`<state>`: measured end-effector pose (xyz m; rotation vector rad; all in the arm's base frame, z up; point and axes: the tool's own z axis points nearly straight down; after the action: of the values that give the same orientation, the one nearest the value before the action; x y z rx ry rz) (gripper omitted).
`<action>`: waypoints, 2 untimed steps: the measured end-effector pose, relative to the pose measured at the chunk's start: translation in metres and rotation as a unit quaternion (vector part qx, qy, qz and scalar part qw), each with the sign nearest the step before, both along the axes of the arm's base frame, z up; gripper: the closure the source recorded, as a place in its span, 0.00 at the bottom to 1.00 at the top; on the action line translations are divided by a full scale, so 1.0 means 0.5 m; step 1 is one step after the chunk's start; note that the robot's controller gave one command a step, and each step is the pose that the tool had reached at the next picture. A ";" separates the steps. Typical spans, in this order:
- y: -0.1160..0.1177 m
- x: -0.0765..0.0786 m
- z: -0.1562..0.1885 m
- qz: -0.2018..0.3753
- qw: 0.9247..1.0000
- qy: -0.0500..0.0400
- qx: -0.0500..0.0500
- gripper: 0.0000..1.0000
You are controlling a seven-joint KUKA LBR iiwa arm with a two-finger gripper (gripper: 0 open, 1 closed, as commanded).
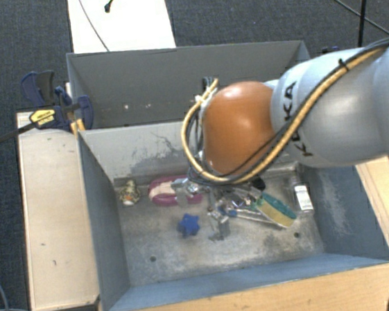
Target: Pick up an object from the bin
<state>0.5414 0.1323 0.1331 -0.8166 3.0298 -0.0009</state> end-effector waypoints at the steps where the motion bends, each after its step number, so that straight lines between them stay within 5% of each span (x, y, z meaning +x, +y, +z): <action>1: 0.017 0.066 -0.109 -0.059 0.998 0.000 0.002 0.00; 2: 0.020 0.068 -0.101 -0.060 0.998 -0.002 0.003 1.00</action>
Offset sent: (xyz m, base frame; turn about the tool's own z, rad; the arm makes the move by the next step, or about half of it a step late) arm 0.0319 0.0079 -0.0531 0.1163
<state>0.5753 0.1423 0.0828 -0.6317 3.0676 0.0071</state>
